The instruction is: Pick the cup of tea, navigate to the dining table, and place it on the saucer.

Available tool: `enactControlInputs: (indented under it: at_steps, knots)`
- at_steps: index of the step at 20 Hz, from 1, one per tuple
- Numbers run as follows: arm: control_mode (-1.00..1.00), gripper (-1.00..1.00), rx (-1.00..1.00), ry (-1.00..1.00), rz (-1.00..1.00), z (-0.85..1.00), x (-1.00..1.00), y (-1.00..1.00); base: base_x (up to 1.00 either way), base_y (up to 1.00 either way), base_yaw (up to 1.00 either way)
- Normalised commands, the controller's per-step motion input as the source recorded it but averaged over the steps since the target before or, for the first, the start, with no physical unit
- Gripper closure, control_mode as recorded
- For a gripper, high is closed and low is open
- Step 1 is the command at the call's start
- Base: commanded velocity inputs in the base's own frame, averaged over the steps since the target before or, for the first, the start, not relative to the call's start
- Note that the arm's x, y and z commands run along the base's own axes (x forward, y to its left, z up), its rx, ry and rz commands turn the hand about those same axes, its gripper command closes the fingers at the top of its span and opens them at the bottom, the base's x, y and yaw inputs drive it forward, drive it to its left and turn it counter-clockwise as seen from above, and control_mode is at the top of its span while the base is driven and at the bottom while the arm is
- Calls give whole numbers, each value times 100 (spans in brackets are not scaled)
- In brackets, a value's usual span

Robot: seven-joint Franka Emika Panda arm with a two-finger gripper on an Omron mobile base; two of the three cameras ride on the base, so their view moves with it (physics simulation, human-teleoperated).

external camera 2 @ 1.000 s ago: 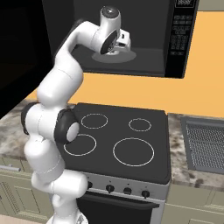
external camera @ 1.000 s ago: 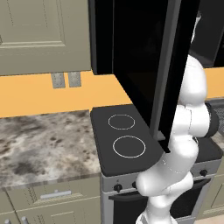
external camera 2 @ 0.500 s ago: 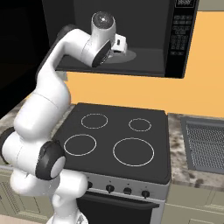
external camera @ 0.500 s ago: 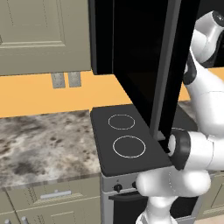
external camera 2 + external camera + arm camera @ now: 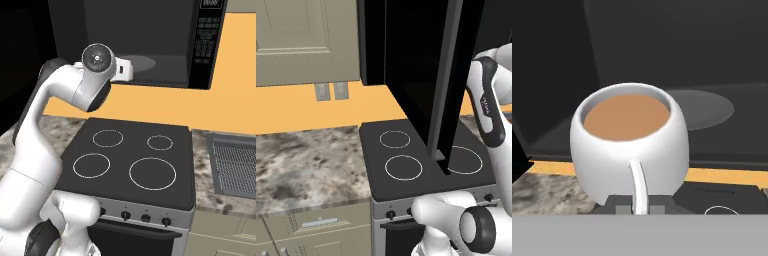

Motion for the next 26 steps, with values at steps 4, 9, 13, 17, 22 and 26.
enactControlInputs:
  at_steps: [4,9,13,17,22,26]
  knots:
    - [-100,100,0,-7,5,-1,-100,3,0,0,0]
    - [-100,100,0,-1,5,0,-100,0,0,0,0]
    - [-100,100,0,0,3,0,-100,1,0,0,0]
    - [-100,100,0,1,4,0,-98,3,0,0,0]
    - [-100,100,-2,13,5,0,-78,7,0,0,0]
    - [-100,100,-7,18,4,-9,-51,21,0,0,0]
